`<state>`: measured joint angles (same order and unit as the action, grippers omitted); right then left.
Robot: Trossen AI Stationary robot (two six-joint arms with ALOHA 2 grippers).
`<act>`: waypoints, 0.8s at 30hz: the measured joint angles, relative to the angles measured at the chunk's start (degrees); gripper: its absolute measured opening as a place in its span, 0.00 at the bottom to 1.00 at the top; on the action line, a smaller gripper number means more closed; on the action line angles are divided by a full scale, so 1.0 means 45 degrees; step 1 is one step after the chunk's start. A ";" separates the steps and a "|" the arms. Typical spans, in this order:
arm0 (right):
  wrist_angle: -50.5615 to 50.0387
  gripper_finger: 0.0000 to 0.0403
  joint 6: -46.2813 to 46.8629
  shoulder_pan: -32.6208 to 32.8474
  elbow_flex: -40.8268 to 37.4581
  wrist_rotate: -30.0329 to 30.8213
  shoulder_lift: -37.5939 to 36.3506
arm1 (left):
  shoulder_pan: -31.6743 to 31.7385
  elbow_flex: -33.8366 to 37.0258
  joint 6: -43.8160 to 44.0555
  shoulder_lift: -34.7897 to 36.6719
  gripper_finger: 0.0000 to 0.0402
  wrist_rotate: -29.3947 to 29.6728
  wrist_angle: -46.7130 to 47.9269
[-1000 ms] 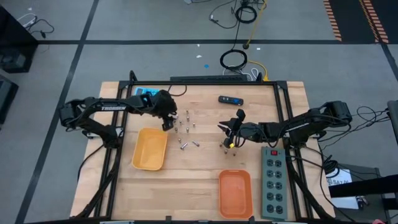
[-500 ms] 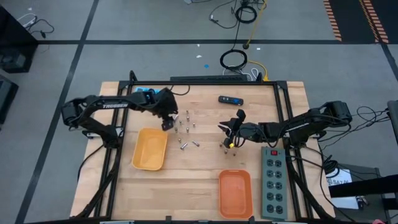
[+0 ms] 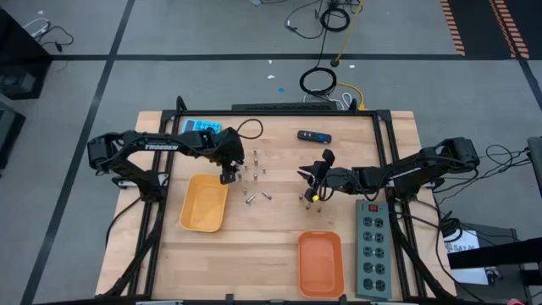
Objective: Sort batteries
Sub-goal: Put the silver battery into the yellow bin
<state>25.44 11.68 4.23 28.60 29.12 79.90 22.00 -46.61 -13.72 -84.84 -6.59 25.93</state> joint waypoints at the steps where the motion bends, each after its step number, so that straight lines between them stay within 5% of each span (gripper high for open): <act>1: -0.0018 0.16 0.0011 0.0000 0.0000 0.0099 0.0000 | 0.0014 0.0112 -0.0023 0.0000 0.53 0.0014 -0.0178; 10: -0.0026 0.16 0.0029 0.0000 0.0000 0.0230 0.0000 | 0.0019 0.1032 0.0308 -0.0005 0.51 0.0158 -0.1627; 20: -0.0011 0.16 0.0058 0.0000 0.0000 0.0243 0.0000 | 0.0024 0.1341 0.0265 -0.0010 0.13 0.0339 -0.2399; 24: -0.0011 0.16 0.0152 0.0000 0.0000 0.0248 0.0000 | 0.0019 0.1335 0.0241 0.0017 0.13 0.0598 -0.2453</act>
<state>25.39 12.37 4.23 28.60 30.23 79.90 22.09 -40.61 -12.64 -84.76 -3.89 14.89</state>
